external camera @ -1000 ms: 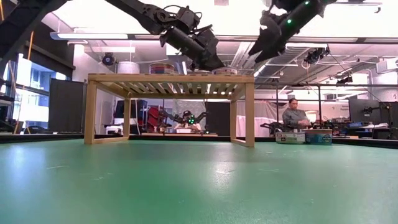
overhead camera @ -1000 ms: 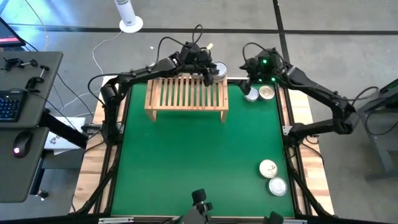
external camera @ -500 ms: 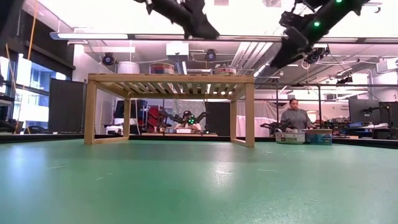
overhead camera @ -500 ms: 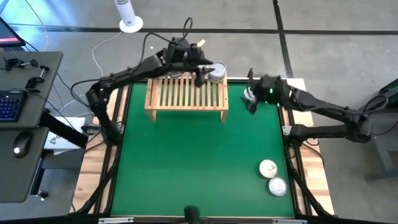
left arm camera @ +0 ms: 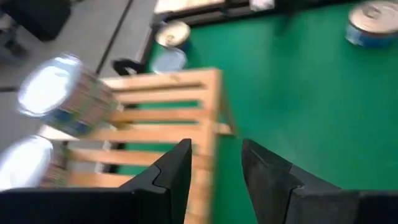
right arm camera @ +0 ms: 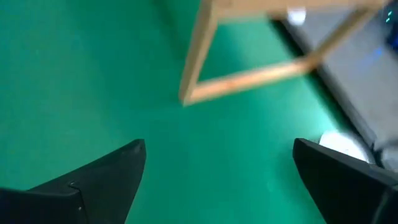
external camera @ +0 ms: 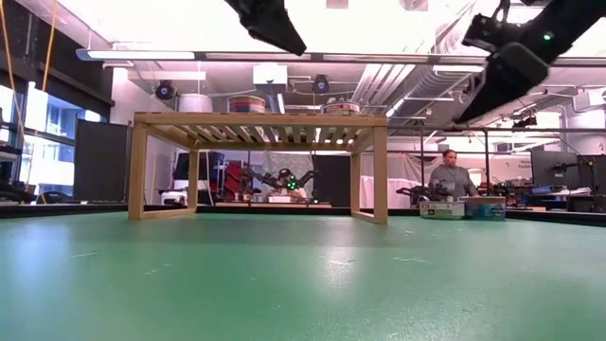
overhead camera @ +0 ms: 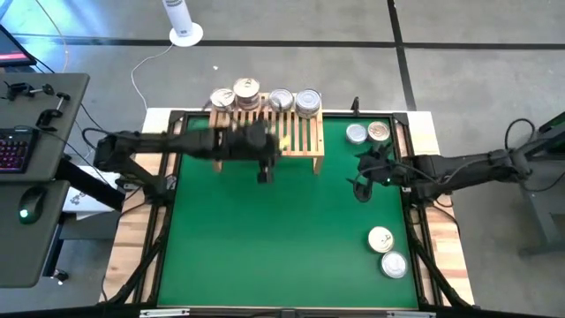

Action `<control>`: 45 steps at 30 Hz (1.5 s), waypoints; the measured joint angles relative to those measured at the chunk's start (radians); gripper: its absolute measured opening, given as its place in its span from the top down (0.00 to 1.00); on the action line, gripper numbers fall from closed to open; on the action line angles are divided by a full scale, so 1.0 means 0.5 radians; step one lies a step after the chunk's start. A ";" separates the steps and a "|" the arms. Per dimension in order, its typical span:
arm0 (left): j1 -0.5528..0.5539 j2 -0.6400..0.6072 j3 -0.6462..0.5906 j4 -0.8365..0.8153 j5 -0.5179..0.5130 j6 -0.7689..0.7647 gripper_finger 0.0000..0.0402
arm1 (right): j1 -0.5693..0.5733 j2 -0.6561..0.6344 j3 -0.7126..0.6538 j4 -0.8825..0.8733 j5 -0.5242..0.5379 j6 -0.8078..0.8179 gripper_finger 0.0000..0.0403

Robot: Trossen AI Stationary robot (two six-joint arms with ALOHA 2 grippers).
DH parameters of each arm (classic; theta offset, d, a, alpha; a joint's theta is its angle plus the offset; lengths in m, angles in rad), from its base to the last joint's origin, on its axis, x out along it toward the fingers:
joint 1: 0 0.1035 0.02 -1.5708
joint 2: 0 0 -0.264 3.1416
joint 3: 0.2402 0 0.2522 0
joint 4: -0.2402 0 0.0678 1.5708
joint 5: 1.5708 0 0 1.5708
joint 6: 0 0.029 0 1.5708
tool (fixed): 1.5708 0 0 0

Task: Stack canned seafood by type on shelf
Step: Stack the blue pink tuna can on top of the left blue pink tuna can on the shelf

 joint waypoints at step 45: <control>-1.234 -0.040 -0.859 0.533 -1.118 -0.988 0.69 | 1.342 1.055 0.372 -0.472 -1.117 2.150 0.39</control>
